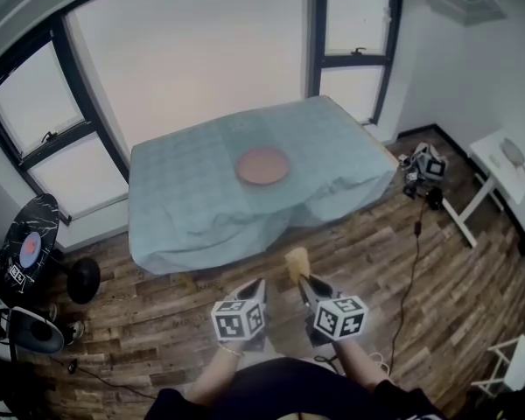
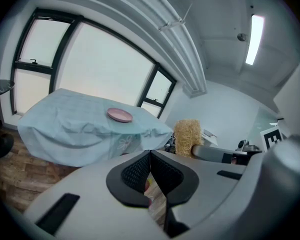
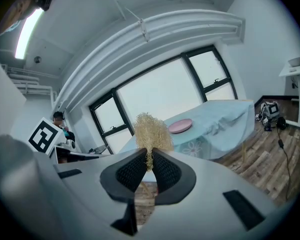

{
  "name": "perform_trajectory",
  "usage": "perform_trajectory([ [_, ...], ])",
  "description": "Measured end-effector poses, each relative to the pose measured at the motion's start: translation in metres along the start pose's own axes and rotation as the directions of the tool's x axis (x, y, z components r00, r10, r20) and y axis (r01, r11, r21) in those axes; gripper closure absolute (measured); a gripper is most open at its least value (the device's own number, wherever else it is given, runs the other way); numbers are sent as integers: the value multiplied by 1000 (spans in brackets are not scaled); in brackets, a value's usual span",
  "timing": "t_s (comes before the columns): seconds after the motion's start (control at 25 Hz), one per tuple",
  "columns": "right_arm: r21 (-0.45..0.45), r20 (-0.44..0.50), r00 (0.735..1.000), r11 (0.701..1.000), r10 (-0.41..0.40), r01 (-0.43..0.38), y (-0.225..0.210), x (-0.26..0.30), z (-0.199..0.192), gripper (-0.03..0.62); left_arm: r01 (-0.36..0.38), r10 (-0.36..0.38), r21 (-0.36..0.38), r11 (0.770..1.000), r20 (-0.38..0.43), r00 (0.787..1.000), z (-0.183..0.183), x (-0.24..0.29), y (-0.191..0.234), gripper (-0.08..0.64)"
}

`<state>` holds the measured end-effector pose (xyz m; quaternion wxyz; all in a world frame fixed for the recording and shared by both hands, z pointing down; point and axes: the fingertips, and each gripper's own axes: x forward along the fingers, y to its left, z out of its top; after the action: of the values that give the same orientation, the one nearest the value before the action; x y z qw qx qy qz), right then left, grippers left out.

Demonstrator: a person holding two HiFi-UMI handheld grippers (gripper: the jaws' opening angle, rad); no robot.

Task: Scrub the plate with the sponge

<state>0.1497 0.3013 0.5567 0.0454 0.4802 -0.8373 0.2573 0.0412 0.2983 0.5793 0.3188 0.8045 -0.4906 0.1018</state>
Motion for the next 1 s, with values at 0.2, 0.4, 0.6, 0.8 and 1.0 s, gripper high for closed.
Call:
perform_trajectory([
  [0.2, 22, 23, 1000, 1000, 13, -14, 2, 6, 5, 557, -6, 6, 5, 1000, 2, 1000, 8, 5, 8, 552],
  [0.4, 0, 12, 1000, 1000, 4, -4, 5, 22, 8, 557, -4, 4, -20, 1000, 15, 1000, 18, 18, 22, 552],
  [0.6, 8, -10, 1000, 1000, -4, 4, -4, 46, 12, 557, -10, 11, -49, 999, 26, 1000, 27, 33, 36, 552],
  [0.8, 13, -20, 1000, 1000, -13, 13, -14, 70, 20, 557, -19, 20, -51, 999, 9, 1000, 33, 53, 54, 552],
  [1.0, 30, -22, 999, 999, -29, 30, -27, 93, 28, 557, -14, 13, -51, 999, -14, 1000, 43, 78, 66, 552],
])
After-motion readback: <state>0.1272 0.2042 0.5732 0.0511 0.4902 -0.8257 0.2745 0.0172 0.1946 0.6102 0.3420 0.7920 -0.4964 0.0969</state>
